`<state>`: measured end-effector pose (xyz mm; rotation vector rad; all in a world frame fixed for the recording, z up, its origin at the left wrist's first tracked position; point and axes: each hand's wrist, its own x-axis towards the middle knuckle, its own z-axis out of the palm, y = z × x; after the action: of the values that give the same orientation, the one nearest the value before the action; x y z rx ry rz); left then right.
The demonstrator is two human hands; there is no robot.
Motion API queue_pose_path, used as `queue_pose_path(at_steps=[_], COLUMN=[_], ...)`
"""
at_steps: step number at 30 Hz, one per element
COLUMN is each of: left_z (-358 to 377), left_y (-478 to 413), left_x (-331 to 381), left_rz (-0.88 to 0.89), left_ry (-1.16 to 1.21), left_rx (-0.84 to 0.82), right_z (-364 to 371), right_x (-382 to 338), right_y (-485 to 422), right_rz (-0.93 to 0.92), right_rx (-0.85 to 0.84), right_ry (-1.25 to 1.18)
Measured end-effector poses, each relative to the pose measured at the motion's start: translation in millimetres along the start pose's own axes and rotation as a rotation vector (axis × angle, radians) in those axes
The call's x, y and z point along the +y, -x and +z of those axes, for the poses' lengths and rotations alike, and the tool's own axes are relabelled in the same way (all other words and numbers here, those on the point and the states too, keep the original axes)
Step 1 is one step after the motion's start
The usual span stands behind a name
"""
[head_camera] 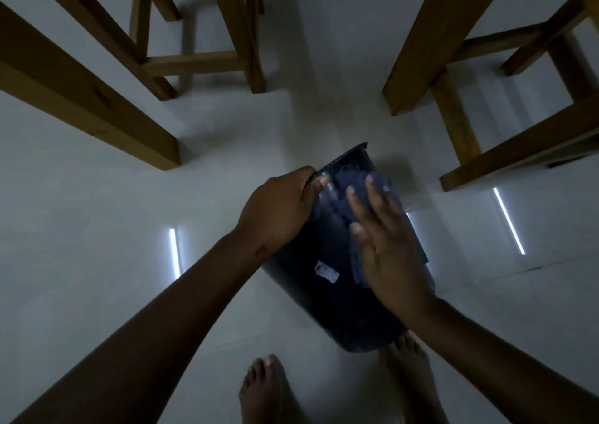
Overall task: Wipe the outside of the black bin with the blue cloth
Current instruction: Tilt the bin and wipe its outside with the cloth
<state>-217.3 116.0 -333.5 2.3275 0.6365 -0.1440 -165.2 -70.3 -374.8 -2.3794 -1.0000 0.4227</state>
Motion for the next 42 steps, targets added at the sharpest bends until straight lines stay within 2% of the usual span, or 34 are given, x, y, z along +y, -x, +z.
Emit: queue_pose_path(at_steps=[2,3,7,9,14,18,21,23,25,29,31,34,36,38,40,42], left_z=[-1.9,-2.8,0.3,-2.0,-15.8,-5.5,-3.5,-5.6,-7.7,-9.4,-8.9,-7.9,-7.3,-6.6,-6.1,-6.0], left_y=[2.0,2.6,2.9,1.8,13.5,27.7,17.8,11.0,7.6,0.7,-1.2,-2.6,-4.1,-6.1,-7.3,-6.7], left_x=[3.5,4.1,0.1,1.8,-18.3,-22.3,-13.8,-9.0,-3.7,4.2,5.6,4.1,3.7,5.6,8.5,10.0], left_rz=[-0.008,-0.013,-0.016,-0.013,-0.031,-0.047,0.017,0.063,0.064,-0.015,-0.036,-0.054,-0.046,-0.047,-0.058,-0.064], left_ry=[-0.003,-0.004,-0.010,0.041,0.253,0.147,0.048,0.028,0.025,0.014,-0.005,-0.007,-0.011,-0.005,-0.004,-0.005], left_rx=[-0.015,-0.019,-0.001,-0.029,-0.221,-0.079,0.024,0.011,-0.034,-0.082,-0.090,-0.100,-0.079,-0.075,-0.086,-0.087], right_z=[-1.1,0.6,12.9,9.4,-6.4,-7.7,7.4,12.8,9.1,-6.0,-1.4,15.3,16.8,7.5,-2.1,-1.2], right_x=[3.3,-0.4,-19.5,-18.1,3.5,10.4,-5.0,-11.1,-7.8,11.7,9.3,-1.1,-0.7,1.5,8.8,9.6], right_y=[8.7,16.4,29.4,18.5,-3.1,1.2,41.3,50.8,29.2,-4.1,18.4,51.2,43.2,22.8,13.0,23.6], right_rz=[0.116,0.111,-0.110,-0.180,-0.002,0.086,-0.023,-0.138,-0.197,0.044,0.070,-0.166,-0.272,-0.198,-0.001,0.087], right_rx=[0.018,0.015,-0.080,-0.081,-0.013,-0.022,-0.066,-0.114,-0.075,-0.041,-0.050,-0.132,-0.122,-0.076,-0.034,-0.028], right_ry=[-0.061,-0.020,0.189,0.207,-0.004,-0.122,0.077,0.168,0.165,-0.124,-0.043,0.235,0.289,0.177,-0.038,-0.041])
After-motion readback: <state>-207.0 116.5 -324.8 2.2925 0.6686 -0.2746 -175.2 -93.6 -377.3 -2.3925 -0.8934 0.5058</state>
